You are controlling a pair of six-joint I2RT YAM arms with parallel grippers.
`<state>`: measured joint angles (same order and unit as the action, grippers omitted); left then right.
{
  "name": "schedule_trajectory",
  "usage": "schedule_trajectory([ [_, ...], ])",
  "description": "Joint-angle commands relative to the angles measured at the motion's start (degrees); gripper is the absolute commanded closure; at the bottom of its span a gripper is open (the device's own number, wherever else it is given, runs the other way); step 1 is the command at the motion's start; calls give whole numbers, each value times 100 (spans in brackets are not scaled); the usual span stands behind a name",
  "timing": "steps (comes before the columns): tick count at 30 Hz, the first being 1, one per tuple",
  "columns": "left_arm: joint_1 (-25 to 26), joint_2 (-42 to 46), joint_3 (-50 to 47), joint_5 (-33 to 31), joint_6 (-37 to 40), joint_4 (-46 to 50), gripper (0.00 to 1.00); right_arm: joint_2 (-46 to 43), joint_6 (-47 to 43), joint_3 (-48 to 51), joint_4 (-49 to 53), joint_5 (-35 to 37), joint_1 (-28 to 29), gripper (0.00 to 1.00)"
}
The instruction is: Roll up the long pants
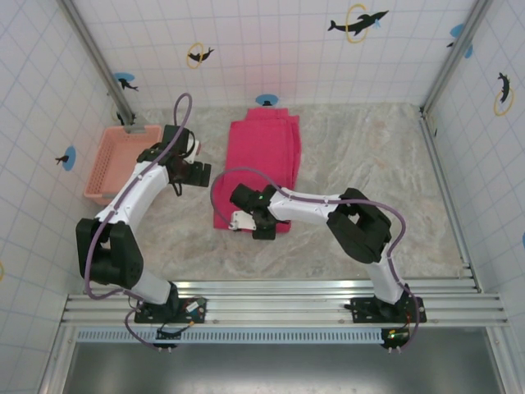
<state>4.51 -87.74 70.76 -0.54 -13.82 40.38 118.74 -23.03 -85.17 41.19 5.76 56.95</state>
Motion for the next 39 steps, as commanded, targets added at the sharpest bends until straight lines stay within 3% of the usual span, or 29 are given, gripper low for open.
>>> schedule_trajectory([
  [1,30,150,5,-103,288,117,2,-55,-160,192,-101,463,1,52],
  [7,64,152,-54,21,345,99,2,-58,-214,199,-148,736,-8,50],
  [13,82,103,-35,4,317,195,3,602,-150,-353,102,623,-115,53],
  [17,102,105,62,-42,458,235,2,791,-134,-745,560,-222,-267,72],
  [20,150,100,181,-83,588,285,2,592,-161,-740,791,-985,-392,78],
  [30,353,-114,632,-134,1071,541,3,418,232,-1641,2591,-4432,-905,82],
  [35,514,-160,617,-98,1156,576,3,765,539,-2195,3130,-5421,-1182,82],
  [39,711,-240,614,-21,1185,618,3,1241,862,-2588,3267,-5435,-1548,81],
])
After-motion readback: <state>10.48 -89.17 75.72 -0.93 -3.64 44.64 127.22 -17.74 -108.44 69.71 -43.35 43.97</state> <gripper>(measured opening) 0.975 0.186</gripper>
